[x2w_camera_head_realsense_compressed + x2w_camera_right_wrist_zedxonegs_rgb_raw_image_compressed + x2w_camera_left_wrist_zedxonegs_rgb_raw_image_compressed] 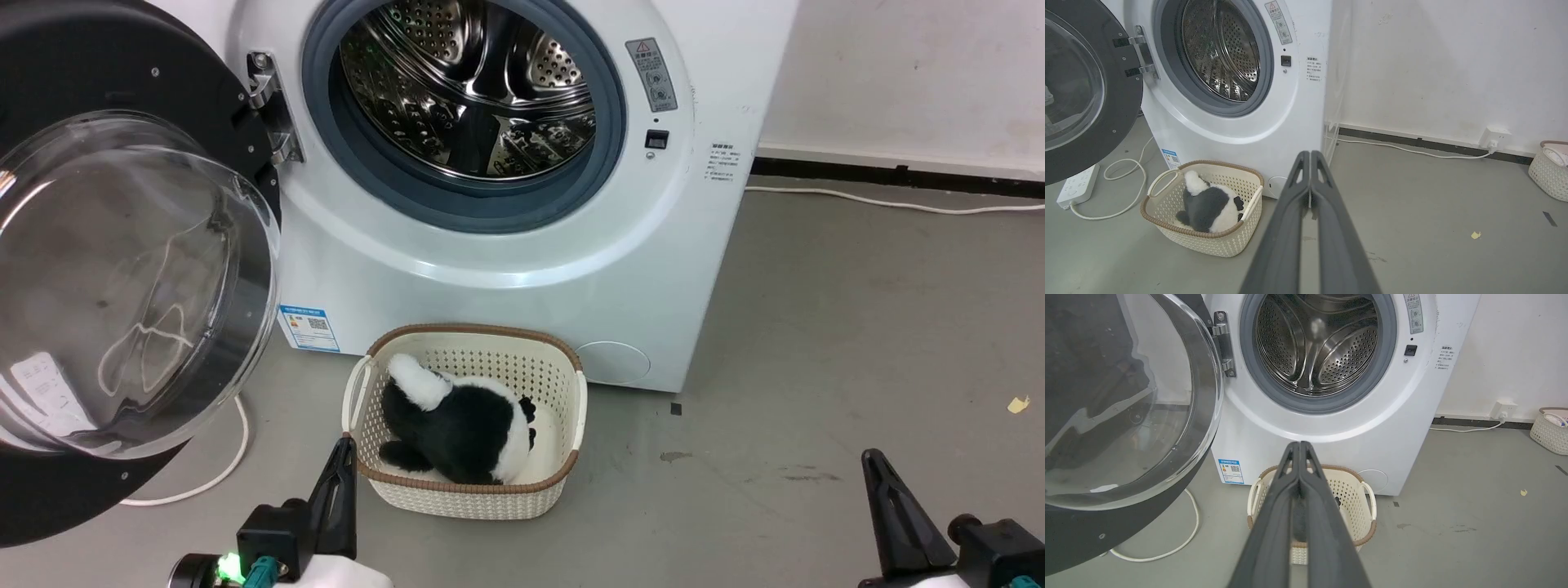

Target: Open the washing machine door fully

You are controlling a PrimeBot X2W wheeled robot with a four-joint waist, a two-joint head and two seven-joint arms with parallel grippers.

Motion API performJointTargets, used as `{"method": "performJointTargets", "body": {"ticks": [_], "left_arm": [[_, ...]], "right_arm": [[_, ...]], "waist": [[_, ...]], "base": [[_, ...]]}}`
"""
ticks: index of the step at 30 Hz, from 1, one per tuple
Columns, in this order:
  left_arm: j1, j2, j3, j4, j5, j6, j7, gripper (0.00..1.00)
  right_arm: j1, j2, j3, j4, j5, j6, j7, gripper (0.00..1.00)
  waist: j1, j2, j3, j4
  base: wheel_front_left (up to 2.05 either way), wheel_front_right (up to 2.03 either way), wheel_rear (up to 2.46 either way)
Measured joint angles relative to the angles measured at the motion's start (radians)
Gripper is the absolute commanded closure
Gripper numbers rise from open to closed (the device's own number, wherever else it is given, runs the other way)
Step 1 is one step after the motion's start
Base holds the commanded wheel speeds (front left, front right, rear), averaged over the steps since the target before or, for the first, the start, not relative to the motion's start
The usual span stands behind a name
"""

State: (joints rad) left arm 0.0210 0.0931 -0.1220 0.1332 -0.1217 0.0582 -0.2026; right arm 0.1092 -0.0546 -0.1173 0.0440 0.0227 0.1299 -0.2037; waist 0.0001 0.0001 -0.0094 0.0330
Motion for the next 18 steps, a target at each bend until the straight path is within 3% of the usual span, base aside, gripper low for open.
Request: {"method": "performJointTargets", "body": {"ticks": [18], "left_arm": [[0.0,-0.009,0.019,-0.024,0.024,-0.01,0.035,1.0]], "right_arm": [[-0.018,0.0,0.024,-0.009,-0.005,0.0,0.036,1.0]], "waist": [[0.0,0.0,0.002,-0.006]], "base": [[0.0,0.0,0.0]]}}
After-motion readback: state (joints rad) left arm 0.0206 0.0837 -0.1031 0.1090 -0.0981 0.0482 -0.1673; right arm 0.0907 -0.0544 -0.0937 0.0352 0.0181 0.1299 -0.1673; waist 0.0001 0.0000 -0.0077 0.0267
